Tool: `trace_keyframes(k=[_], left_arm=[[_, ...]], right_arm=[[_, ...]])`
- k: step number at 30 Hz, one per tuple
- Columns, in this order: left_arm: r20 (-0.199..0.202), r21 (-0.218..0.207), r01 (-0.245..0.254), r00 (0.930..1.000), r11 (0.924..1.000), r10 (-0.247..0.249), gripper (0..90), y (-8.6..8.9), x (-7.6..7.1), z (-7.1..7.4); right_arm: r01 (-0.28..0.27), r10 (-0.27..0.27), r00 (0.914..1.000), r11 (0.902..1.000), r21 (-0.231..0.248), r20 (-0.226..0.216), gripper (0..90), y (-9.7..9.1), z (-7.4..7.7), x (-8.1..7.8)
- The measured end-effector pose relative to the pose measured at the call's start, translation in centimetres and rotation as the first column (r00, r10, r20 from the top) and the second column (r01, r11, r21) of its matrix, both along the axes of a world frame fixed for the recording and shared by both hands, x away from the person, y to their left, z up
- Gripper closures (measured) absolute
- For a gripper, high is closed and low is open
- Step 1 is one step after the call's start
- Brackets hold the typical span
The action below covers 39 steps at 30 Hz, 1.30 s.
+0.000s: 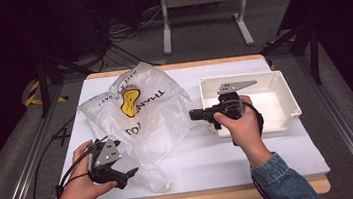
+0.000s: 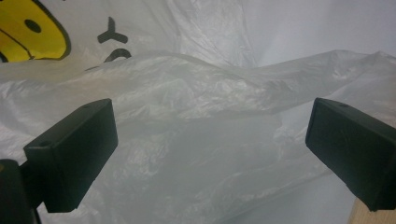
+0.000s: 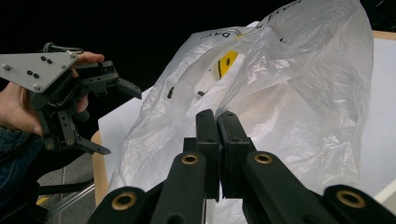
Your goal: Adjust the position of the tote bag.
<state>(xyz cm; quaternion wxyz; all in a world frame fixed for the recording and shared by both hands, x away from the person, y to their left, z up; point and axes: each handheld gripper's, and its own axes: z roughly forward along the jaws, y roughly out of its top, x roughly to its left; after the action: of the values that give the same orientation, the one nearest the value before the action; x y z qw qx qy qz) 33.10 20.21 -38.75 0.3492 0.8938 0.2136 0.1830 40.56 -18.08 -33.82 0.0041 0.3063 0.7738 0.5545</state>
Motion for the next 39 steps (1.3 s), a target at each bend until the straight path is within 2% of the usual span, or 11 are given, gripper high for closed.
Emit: trace_keyframes(k=[4,9,15,19,23,26,30,33,36,38,39], left_arm=[[0.012,0.007,-0.018,0.9998,0.9998,0.018,3.4,0.3,0.3,-0.3],[0.021,0.065,-0.009,0.9997,0.9978,0.008,4.4,0.1,0.7,-1.0],[0.091,0.045,0.019,0.9956,0.9988,-0.023,5.5,-1.1,1.4,-1.1],[0.172,0.074,0.010,0.9848,0.9972,-0.023,7.5,-1.7,2.2,-1.1],[0.177,0.088,0.022,0.9834,0.9959,-0.038,25.1,-1.7,2.6,-1.0],[0.176,0.117,0.033,0.9829,0.9926,-0.053,45.1,-1.8,2.8,-1.1],[0.132,0.136,0.042,0.9895,0.9898,-0.060,67.1,-1.8,2.9,-1.5],[0.100,0.134,0.051,0.9929,0.9897,-0.064,76.2,-1.7,2.9,-1.7],[0.071,0.052,0.054,0.9958,0.9972,-0.058,71.0,-1.3,2.7,-1.3],[0.078,0.030,0.047,0.9957,0.9984,-0.049,65.9,-1.3,2.6,-1.1],[0.087,0.009,0.032,0.9957,0.9995,-0.032,46.4,-1.3,2.6,-0.9]], right_arm=[[-0.006,0.006,1.0000,0.9999,0.009,0.000,86.9,0.1,0.0,0.0],[-0.007,0.007,1.0000,0.9999,0.009,0.002,86.3,0.2,-0.1,0.0],[-0.002,0.002,1.0000,1.0000,0.006,0.002,86.4,0.3,-0.2,-0.1],[0.002,-0.002,1.0000,1.0000,0.003,0.003,86.9,0.3,-0.3,-0.2],[0.008,-0.008,1.0000,1.0000,0.004,0.004,87.4,0.1,-0.3,-0.2],[0.008,-0.008,1.0000,1.0000,0.004,0.002,87.7,0.1,-0.3,-0.1],[0.006,-0.006,1.0000,1.0000,0.005,0.000,87.9,0.1,-0.4,-0.1],[0.005,-0.005,1.0000,1.0000,0.008,-0.002,87.9,0.1,-0.5,0.0],[0.006,-0.006,1.0000,0.9999,0.009,-0.004,87.8,0.1,-0.6,0.0],[0.005,-0.005,1.0000,0.9999,0.009,-0.004,87.8,0.0,-0.6,0.0],[0.005,-0.005,1.0000,0.9999,0.010,-0.005,87.4,0.0,-0.6,0.0]])
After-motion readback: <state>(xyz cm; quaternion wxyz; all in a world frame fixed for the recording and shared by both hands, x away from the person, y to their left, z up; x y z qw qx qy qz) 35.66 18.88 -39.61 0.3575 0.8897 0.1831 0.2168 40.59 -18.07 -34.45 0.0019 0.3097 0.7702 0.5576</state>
